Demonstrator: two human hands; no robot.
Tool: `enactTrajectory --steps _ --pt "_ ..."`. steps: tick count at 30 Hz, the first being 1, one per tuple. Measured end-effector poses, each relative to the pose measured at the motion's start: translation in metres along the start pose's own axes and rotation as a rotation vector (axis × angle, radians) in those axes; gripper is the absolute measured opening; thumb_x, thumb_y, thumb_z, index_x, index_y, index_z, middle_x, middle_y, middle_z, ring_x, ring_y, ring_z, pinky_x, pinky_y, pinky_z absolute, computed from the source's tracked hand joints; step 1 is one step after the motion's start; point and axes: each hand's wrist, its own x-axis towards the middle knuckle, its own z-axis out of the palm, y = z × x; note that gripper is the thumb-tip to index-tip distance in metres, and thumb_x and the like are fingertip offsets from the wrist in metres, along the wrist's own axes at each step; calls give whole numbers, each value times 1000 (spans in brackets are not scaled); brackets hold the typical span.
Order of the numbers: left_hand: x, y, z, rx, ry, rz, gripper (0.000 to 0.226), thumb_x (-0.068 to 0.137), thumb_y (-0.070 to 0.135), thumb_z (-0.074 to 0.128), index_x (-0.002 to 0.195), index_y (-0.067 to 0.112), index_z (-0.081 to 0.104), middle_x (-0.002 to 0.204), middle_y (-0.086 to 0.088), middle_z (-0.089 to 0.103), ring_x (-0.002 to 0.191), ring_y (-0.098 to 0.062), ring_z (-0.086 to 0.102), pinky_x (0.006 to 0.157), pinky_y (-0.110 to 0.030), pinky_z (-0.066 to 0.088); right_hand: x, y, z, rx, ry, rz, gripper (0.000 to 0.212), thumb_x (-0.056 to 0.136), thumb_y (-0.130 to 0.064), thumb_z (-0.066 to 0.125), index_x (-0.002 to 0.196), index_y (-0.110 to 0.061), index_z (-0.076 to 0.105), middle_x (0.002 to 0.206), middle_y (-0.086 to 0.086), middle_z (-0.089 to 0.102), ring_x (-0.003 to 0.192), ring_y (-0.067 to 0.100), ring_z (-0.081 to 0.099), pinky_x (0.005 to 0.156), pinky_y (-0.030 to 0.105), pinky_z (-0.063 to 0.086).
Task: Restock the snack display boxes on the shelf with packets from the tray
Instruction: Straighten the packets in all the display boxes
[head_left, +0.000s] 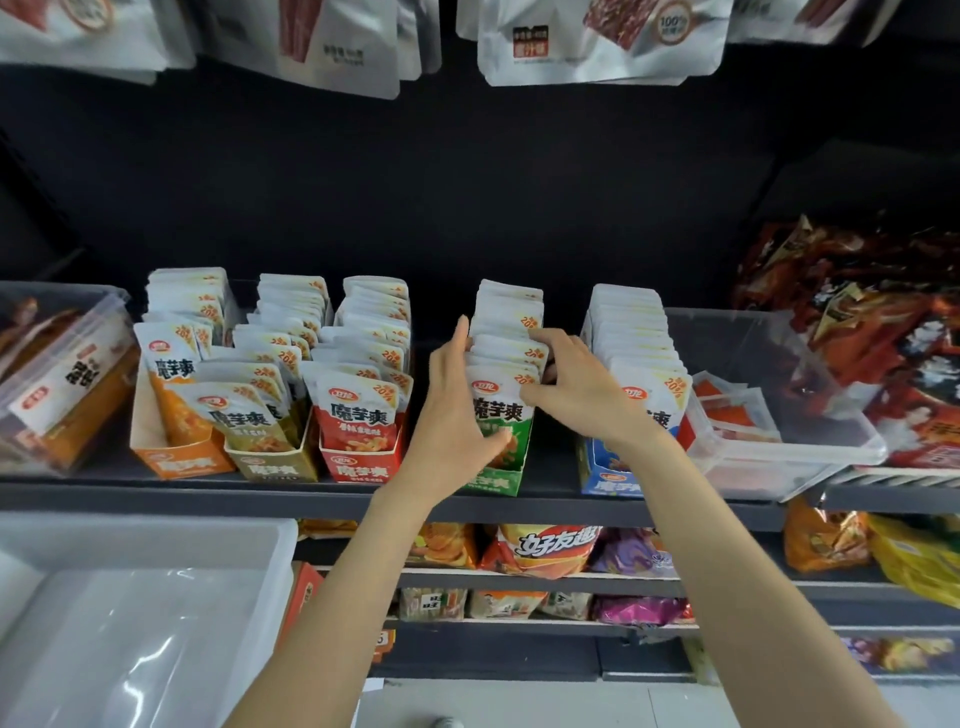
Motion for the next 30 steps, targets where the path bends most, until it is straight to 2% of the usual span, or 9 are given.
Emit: enactTrajectory --steps 4,8,10,13,17,22,24,26,30 --pt "-7 -2 6 91 13 102 130 69 7 82 141 43 -20 146 10 10 131 4 15 108 -21 24 10 -12 -13 -177 -31 -40 50 88 -21 57 134 -11 41 135 4 36 126 19 38 98 25 32" --pt "-8 -4 4 133 20 122 133 69 8 82 140 47 -24 152 11 8 144 -13 9 115 -37 21 16 -28 -32 -330 -222 -67 76 85 -26 65 148 -15 23 147 4 37 130 18 40 93 21 32" --pt "-8 -7 4 78 13 118 133 70 5 81 139 50 -23 153 12 8 142 -9 15 111 -29 30 21 -33 -34 -462 -286 -63 86 76 -28 76 146 -14 27 142 4 39 118 17 52 87 21 41" --pt "-8 -9 6 60 41 130 131 72 3 79 136 54 -24 153 8 12 124 8 29 81 0 40 25 -35 -28 -453 -311 -12 74 70 -24 82 130 -12 41 115 2 49 82 14 63 63 23 50" --pt "-9 -9 13 206 161 158 130 69 7 82 142 47 -18 149 4 17 118 -13 50 76 -17 47 14 -27 -14 -595 -76 -158 64 72 -22 79 124 -12 43 112 8 57 96 26 57 72 32 44" --pt "-17 -13 17 262 233 170 126 66 12 85 145 36 -9 147 2 15 115 -16 53 78 -10 41 -2 -11 -7 -453 46 -210 66 75 -25 77 128 -14 38 125 4 48 107 21 53 79 29 43" --pt "-14 -11 14 71 213 74 120 72 18 81 147 36 -10 154 5 7 134 -6 29 92 -8 35 -4 -8 -10 -266 78 -149 83 77 -31 76 142 -15 27 135 4 38 119 19 46 93 32 44" --pt "-7 -7 10 -244 164 -47 109 79 19 75 150 32 -7 158 7 3 142 -8 16 111 -27 27 -7 -5 -9 -86 137 -102 90 83 -29 71 151 -16 13 145 4 29 130 17 37 106 35 39" --pt "13 9 3 -670 112 -272 67 94 28 54 150 30 17 154 7 27 131 -5 36 104 -27 36 -12 -5 12 262 141 7 91 89 -14 61 152 -17 -5 157 -1 16 144 16 17 117 35 22"
